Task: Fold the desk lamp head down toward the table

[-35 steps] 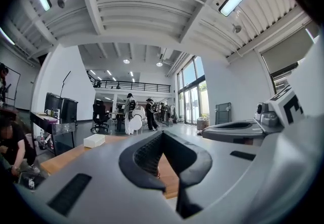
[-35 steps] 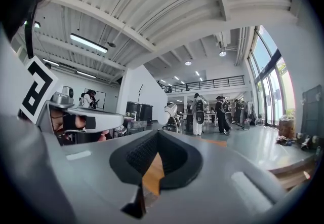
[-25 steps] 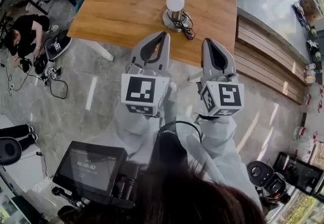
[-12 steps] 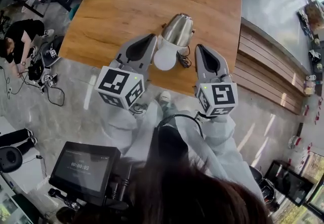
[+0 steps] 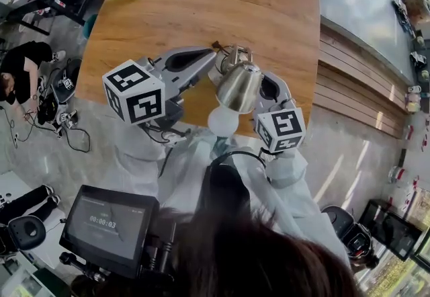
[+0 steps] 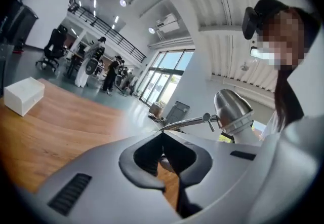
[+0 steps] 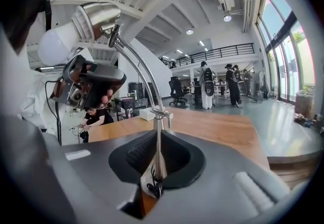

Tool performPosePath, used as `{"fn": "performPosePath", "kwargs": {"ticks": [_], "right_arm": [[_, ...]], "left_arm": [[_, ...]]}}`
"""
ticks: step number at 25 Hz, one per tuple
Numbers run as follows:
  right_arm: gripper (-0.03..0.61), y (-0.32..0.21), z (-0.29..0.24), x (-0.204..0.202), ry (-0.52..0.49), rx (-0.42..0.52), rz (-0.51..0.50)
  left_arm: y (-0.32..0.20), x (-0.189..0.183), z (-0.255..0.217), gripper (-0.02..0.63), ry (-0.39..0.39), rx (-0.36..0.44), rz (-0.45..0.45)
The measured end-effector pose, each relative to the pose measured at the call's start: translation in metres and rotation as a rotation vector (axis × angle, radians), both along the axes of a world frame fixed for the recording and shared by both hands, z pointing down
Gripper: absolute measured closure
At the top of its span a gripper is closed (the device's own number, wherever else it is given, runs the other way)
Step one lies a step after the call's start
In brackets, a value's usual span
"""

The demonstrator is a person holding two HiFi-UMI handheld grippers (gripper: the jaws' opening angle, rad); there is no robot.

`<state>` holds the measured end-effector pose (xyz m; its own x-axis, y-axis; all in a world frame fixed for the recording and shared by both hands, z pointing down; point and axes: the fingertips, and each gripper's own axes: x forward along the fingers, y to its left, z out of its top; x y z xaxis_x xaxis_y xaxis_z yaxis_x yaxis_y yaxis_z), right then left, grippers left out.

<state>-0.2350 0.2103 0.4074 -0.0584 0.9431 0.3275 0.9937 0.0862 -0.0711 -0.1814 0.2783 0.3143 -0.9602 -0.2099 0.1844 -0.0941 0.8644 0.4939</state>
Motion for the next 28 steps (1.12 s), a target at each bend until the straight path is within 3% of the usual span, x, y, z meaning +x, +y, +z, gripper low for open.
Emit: {"fn": "performPosePath", "kwargs": {"ticks": [5,7,14,20,28], "right_arm": [[0.501,0.019,0.025,-0.008,0.001,-0.002,-0.069],[0.465,0.02,0.028,0.001,-0.016,-0.006,-0.099],[0.445,0.028,0.03,0.012,-0.086,-0.02,-0.156],[0.445,0.04,0.026,0.015,-0.126,-0.028,-0.183],[0.468,0.044,0.031,0.013,-0.13,-0.037,-0.198]], "left_arm": [[0.01,-0.024,0.01,0.602,0.025,0.21,0.161],[-0.002,-0.018,0.01,0.558,0.036,0.265,0.242],[-0.029,-0.011,0.011,0.397,0.056,0.458,0.438],[-0.04,-0.013,-0.003,0.387,0.107,0.847,0.54],[-0.059,-0.017,-0.017,0.387,0.15,0.975,0.629]]}}
